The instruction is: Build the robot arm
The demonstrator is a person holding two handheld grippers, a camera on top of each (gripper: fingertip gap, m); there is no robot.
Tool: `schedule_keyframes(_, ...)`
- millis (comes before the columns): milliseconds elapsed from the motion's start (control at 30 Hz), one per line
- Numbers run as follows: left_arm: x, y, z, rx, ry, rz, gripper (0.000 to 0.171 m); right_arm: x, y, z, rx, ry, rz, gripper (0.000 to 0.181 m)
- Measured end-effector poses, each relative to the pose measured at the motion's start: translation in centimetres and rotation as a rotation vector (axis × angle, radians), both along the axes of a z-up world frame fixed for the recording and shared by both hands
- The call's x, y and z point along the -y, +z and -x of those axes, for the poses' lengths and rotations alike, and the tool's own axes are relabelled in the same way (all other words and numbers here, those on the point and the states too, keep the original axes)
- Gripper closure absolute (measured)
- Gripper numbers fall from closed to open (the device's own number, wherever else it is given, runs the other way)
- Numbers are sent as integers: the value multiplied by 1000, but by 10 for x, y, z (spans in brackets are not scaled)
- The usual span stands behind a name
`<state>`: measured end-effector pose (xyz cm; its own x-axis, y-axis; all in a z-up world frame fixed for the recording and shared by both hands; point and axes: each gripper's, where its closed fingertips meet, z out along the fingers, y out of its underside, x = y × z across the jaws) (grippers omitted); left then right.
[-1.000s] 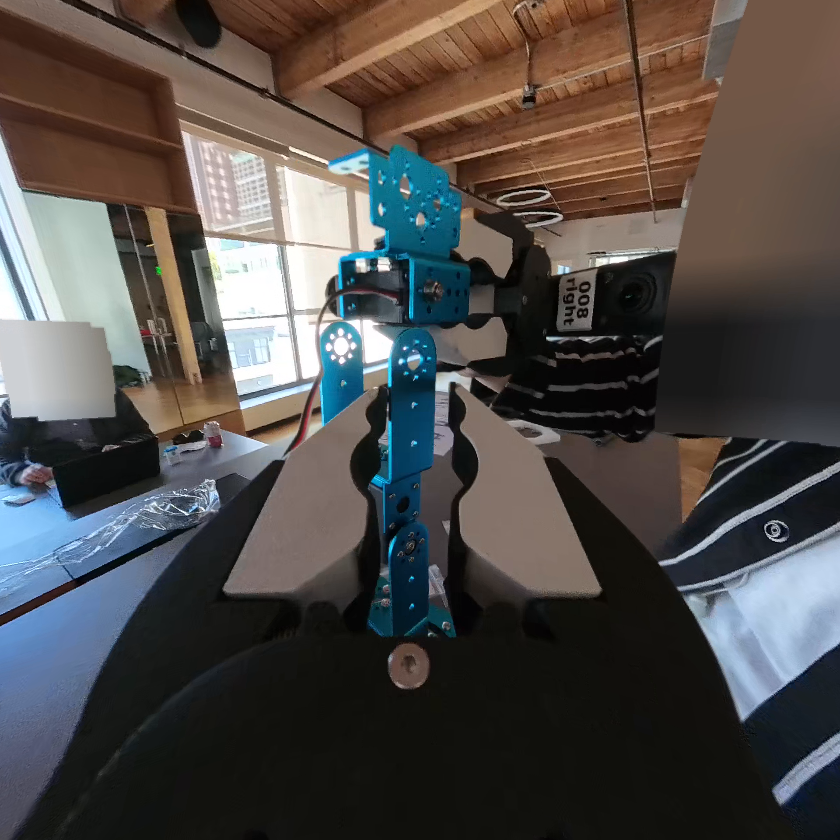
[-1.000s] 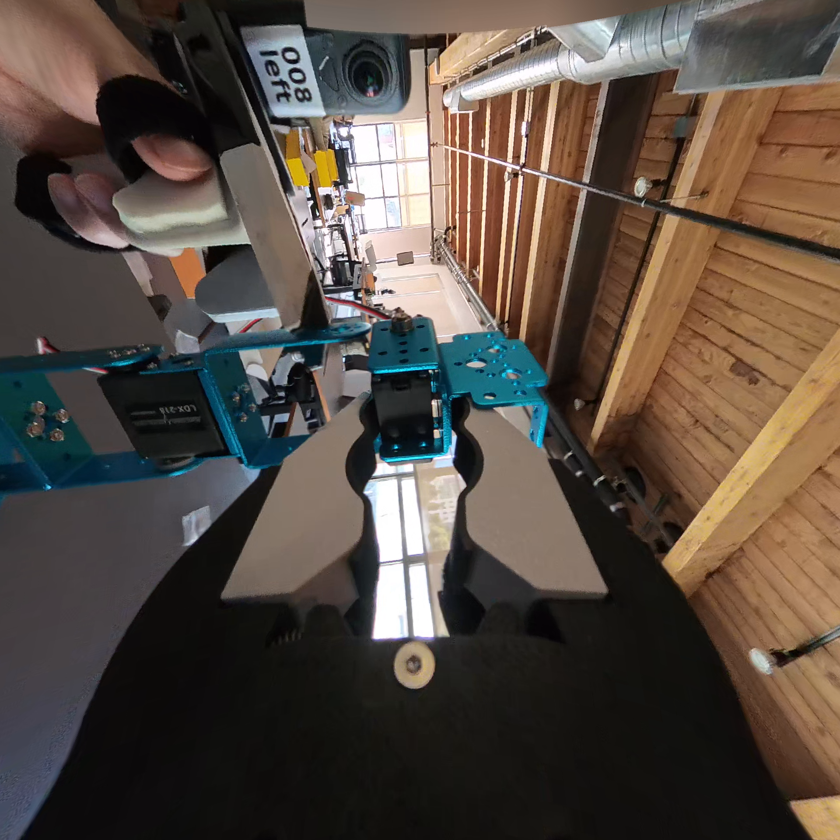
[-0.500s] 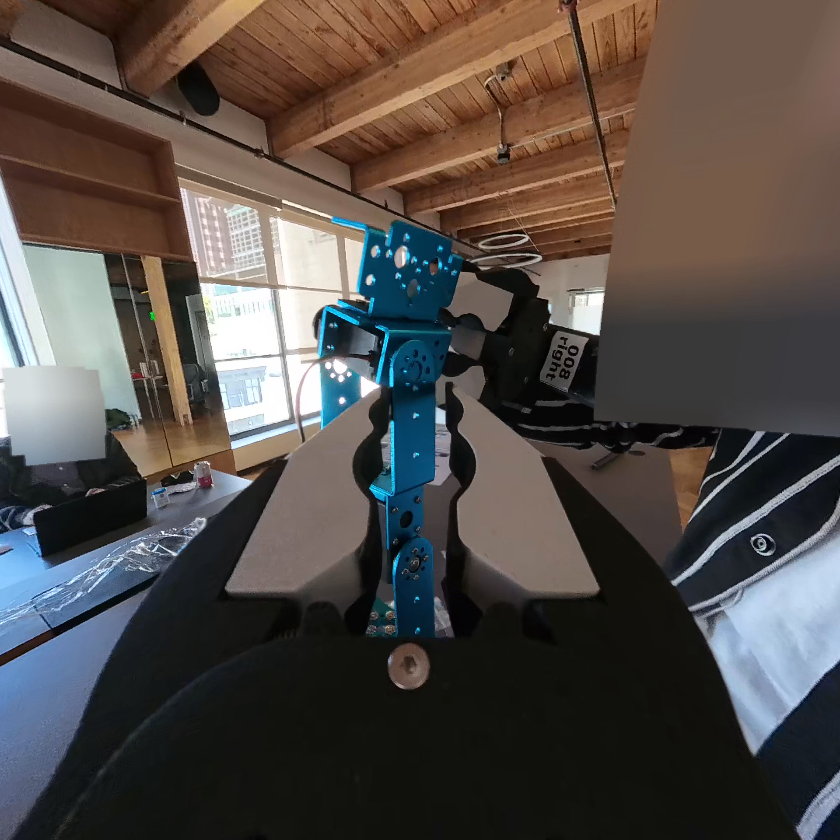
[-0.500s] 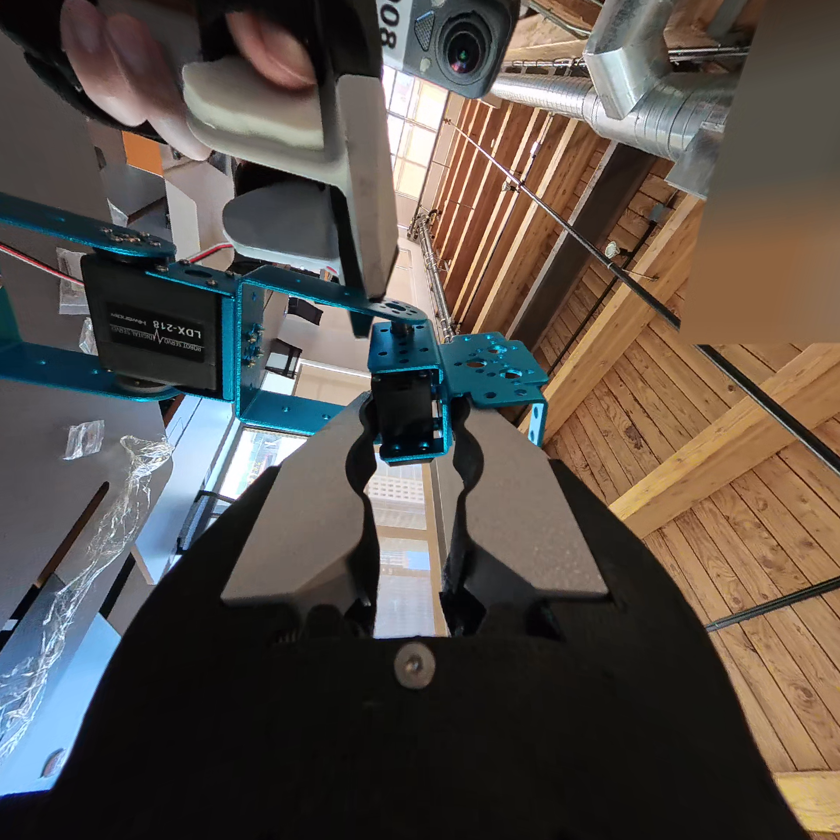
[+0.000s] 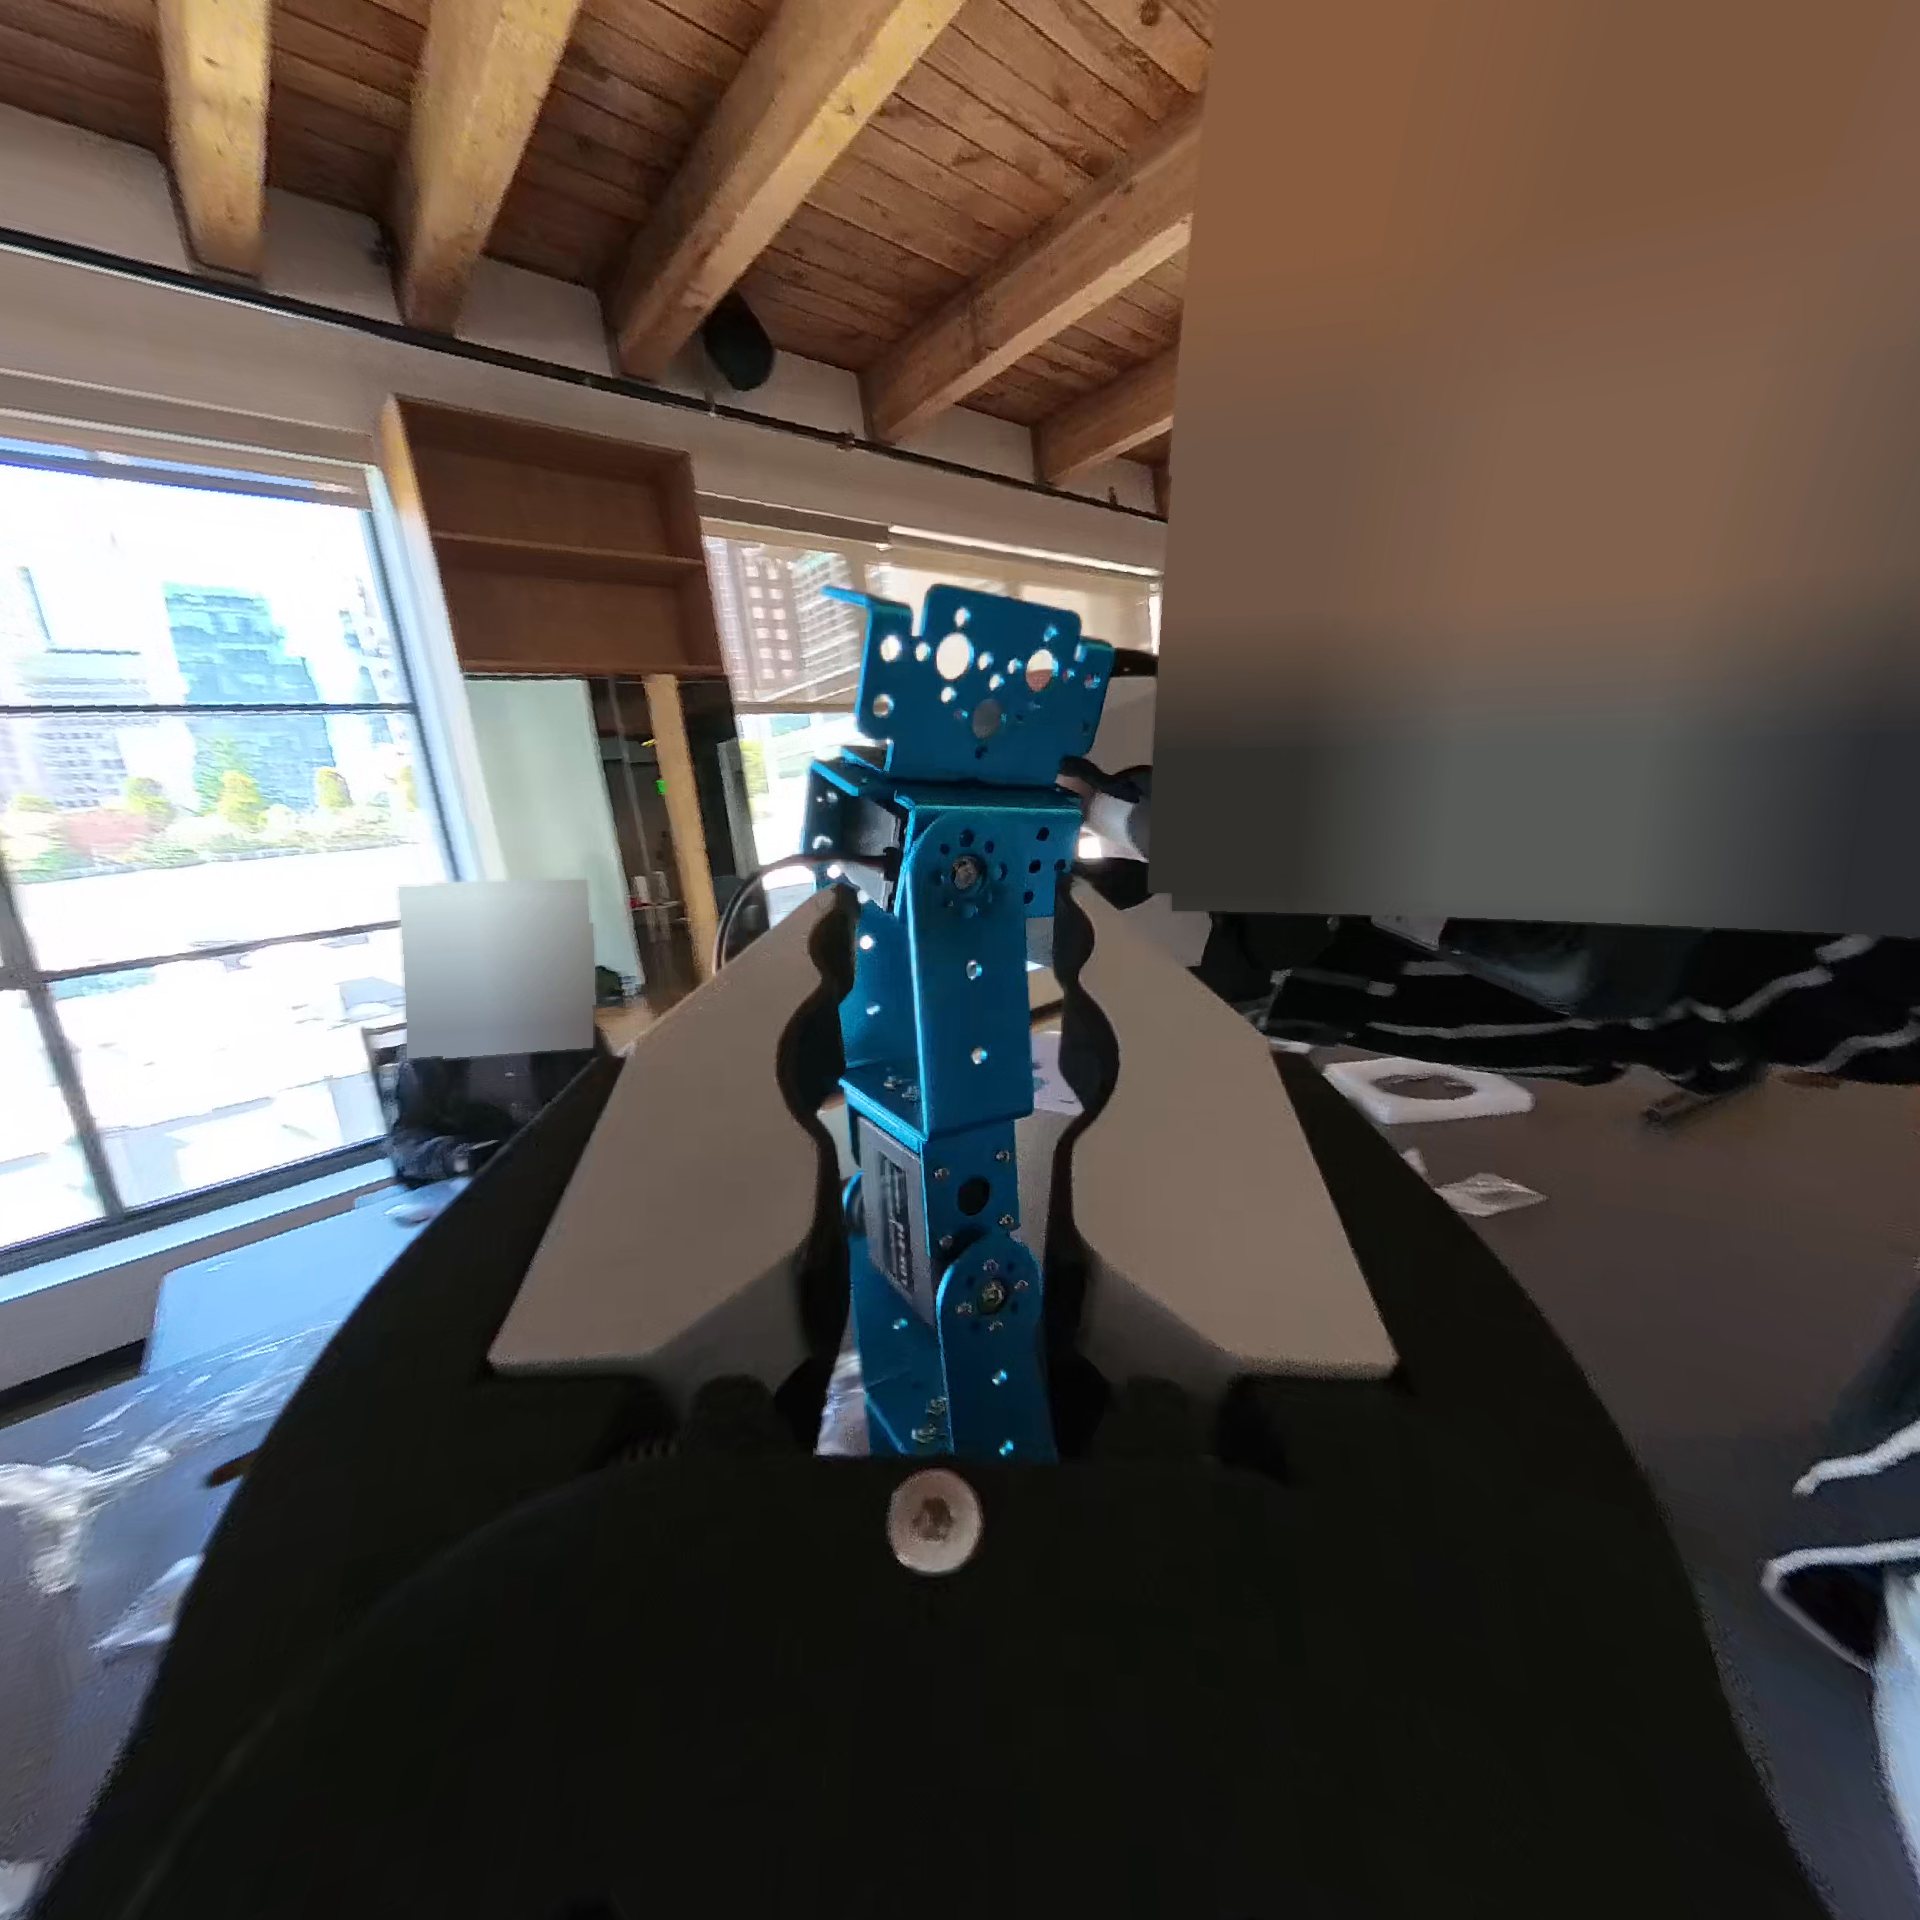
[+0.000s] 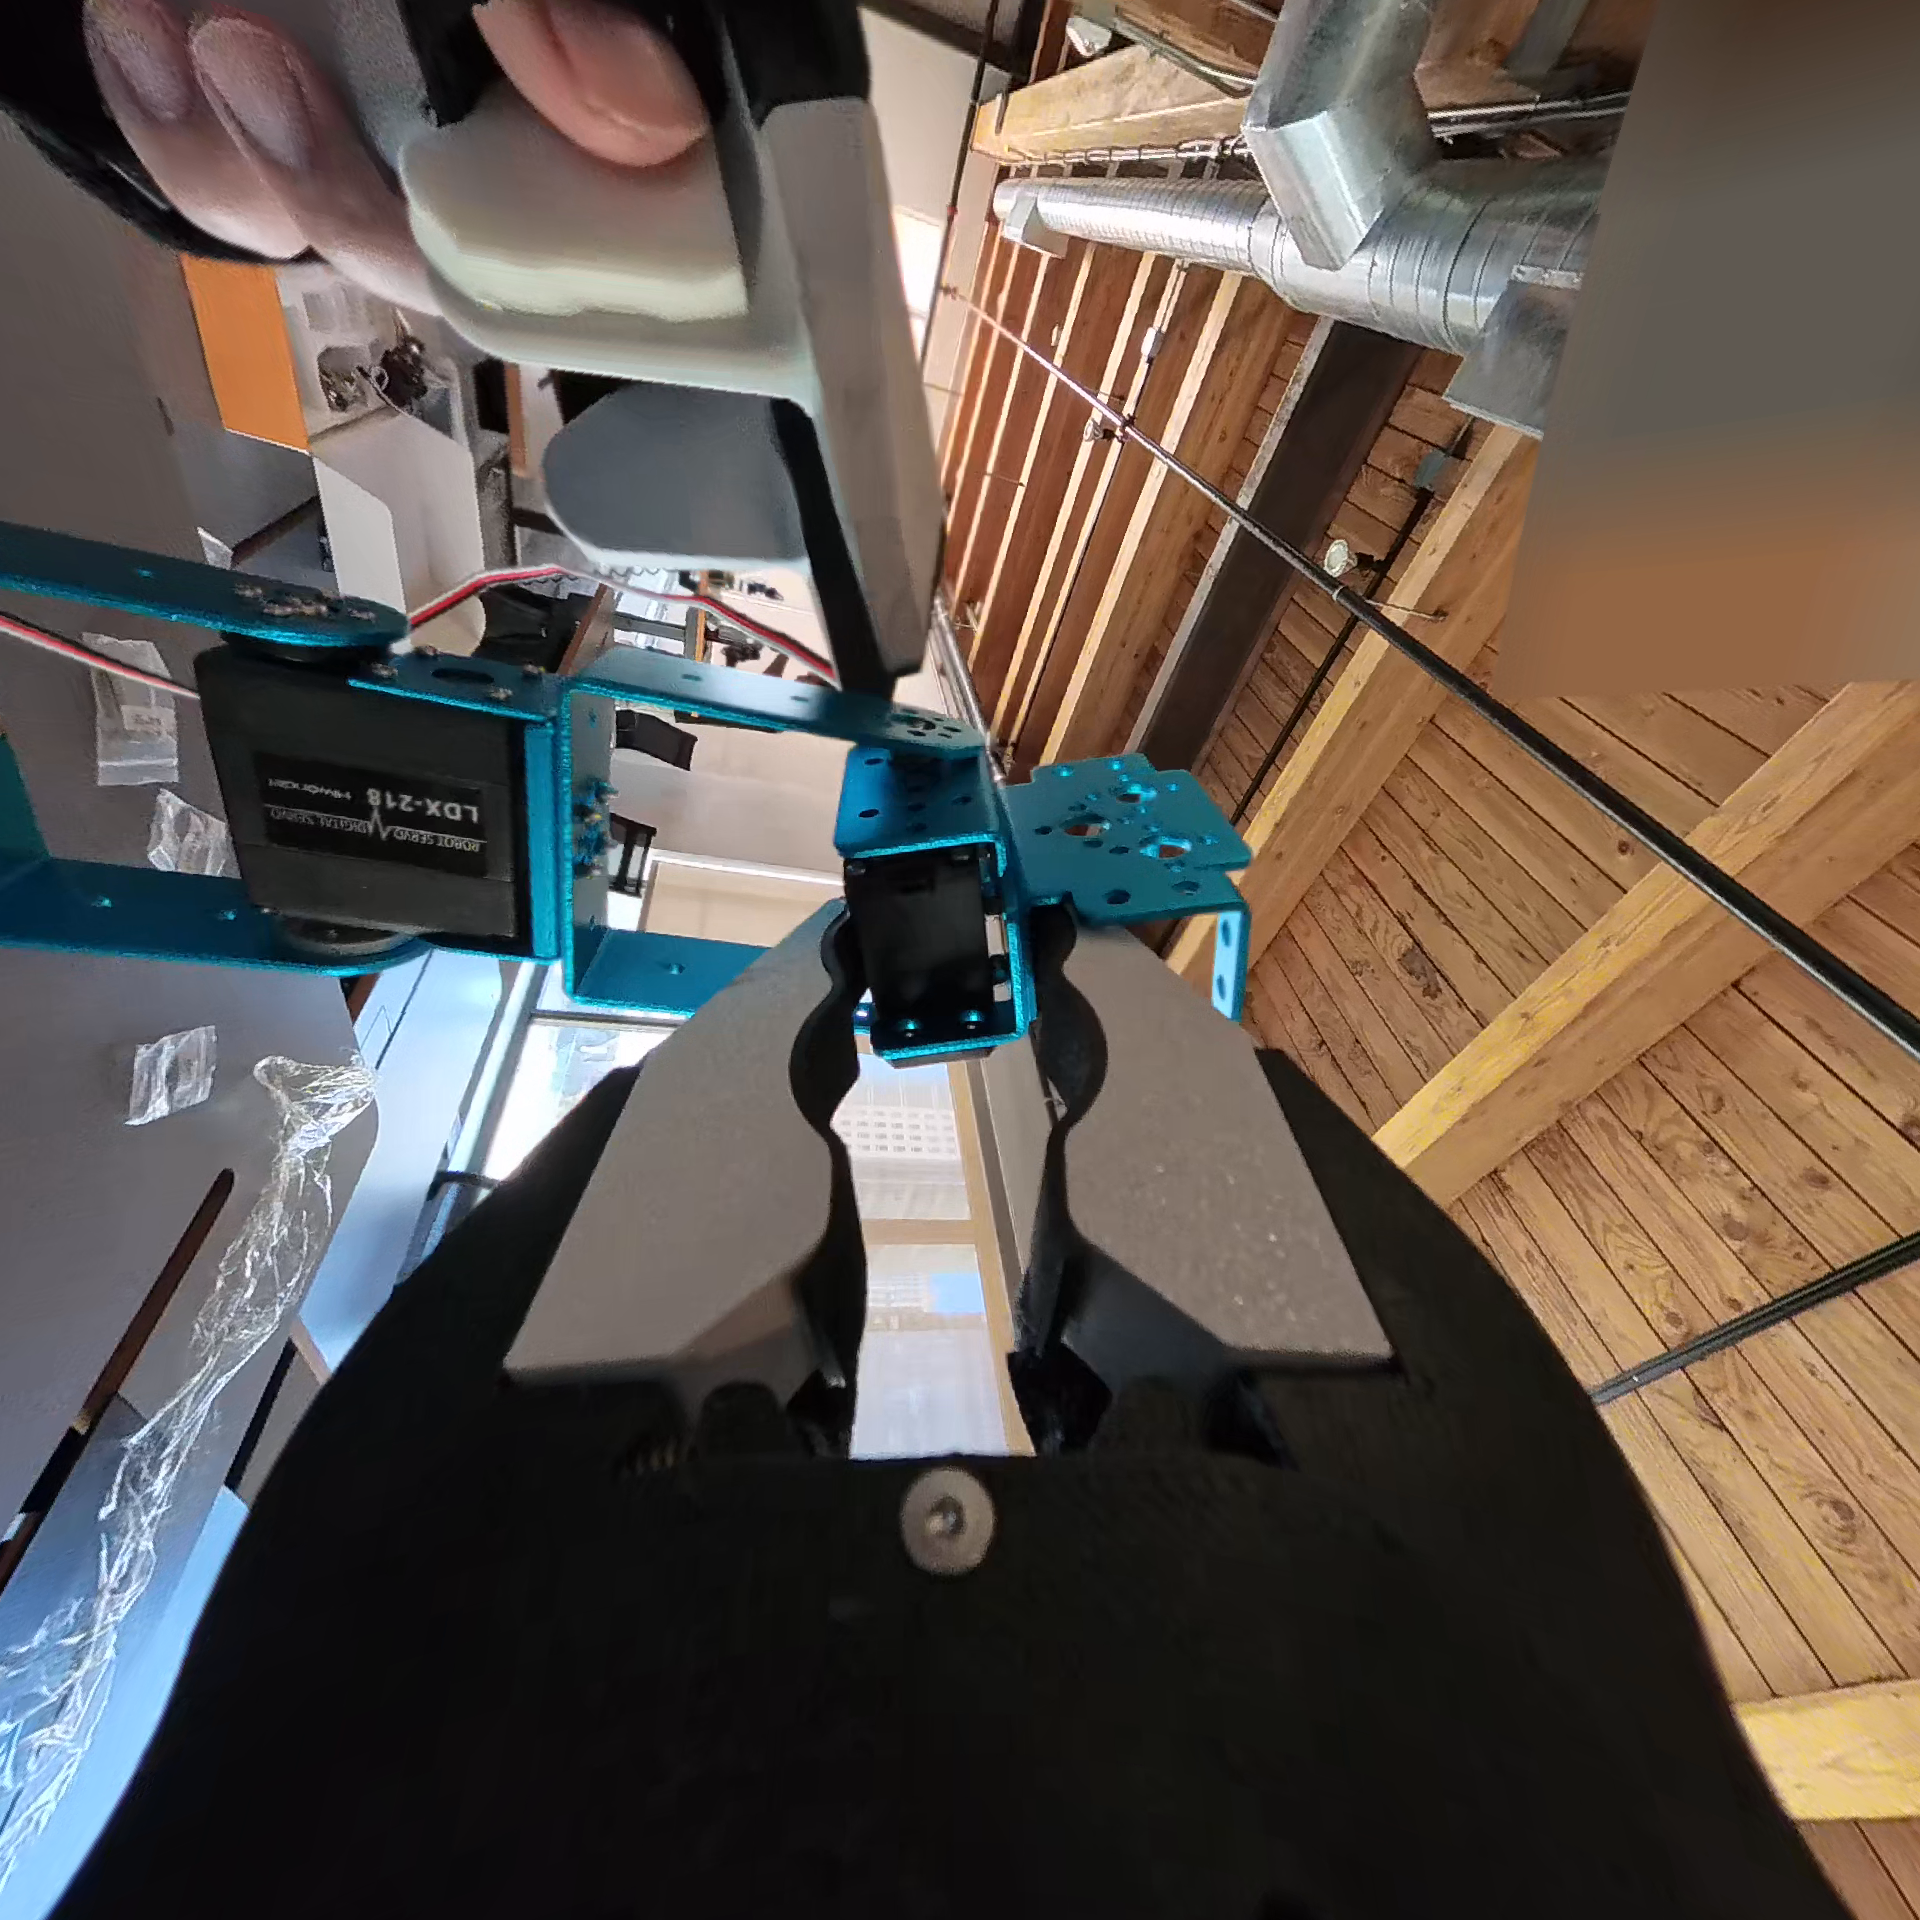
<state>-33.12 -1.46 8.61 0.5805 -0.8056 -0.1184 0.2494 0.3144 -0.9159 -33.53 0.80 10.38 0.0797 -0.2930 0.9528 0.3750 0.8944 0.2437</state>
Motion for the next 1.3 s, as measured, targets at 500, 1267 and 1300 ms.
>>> schedule_keyframes(500,-16,0,-17,-80,393,-43,127,0,1,1,-46,-13,-44,153)
schedule_keyframes(1267,-13,-1,-17,-175,564,-42,127,7,0,4,-132,-26,38,151)
schedule_keyframes(1300,-13,-1,-17,-173,563,-40,127,7,0,4,-135,-32,44,151)
